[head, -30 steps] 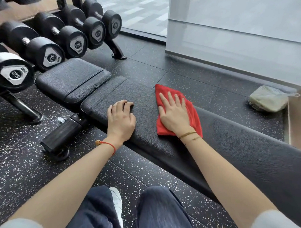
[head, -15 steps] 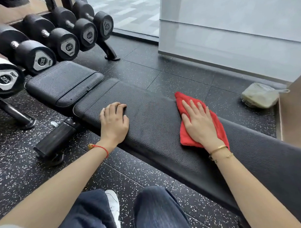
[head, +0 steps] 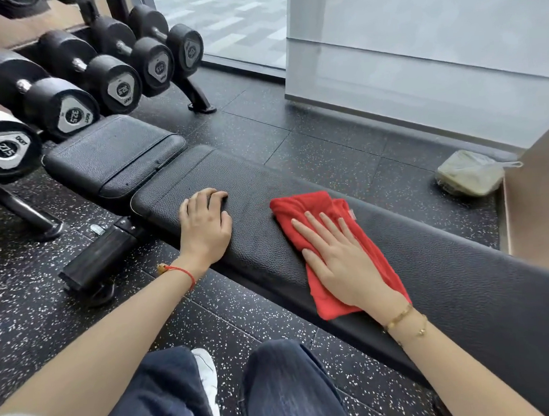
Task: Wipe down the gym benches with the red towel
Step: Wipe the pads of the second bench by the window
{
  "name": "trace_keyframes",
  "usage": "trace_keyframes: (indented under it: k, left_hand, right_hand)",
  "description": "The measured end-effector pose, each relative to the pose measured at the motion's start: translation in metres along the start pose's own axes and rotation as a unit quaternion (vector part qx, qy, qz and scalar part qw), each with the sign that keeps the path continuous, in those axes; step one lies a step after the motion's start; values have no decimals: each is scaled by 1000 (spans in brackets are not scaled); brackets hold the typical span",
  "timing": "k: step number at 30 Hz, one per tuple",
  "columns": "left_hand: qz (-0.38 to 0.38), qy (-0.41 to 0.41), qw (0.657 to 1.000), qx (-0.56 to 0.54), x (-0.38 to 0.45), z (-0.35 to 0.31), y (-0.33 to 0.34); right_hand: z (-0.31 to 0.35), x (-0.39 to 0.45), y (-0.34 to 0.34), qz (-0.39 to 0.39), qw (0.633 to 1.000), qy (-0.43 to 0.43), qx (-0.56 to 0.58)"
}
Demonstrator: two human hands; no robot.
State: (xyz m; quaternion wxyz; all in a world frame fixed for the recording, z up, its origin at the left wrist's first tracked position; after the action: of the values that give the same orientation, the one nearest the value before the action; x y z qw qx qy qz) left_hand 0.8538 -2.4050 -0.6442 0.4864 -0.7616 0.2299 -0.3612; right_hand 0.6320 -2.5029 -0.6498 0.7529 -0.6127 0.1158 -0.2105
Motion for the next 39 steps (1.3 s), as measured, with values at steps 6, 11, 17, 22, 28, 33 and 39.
trace_keyframes:
  k: [6,11,17,22,28,33,39]
  left_hand:
    - [6,2,1000,11,1,-1,2]
    - [1,-2,1000,17,0,-4,-1]
    - [0,-1,1000,17,1,-3,-3]
    - [3,2,1000,5,0,-3,-2]
    - [11,-4,1000,13,2,-2,0]
    - [19,-5,1000,5,1,-3,0]
    - [39,29,999,-23,1,-12,-2]
  right_hand:
    - [-59,45,-10,-9,991,130,-18]
    - [-2,90,3,8,997,71,-21]
    - [52,45,15,12,1000,-26,-12]
    - [8,7,1,-4,1000,5,5]
    - [-50,62,-9,-17,989,143,-19]
    - [1,87,5,-7,995,102,-15]
    - [30,18,6,-12,999,45,-4]
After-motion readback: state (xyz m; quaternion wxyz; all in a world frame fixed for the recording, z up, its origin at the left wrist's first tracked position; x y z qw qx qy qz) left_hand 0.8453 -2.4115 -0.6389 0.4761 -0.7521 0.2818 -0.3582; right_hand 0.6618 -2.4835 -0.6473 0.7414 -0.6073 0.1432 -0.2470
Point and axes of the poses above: each hand's wrist, its own x-axis towards the middle knuckle, its own y-axis out of the palm, z = x × y, the point moved 9 cm from there along x, towards the middle knuckle
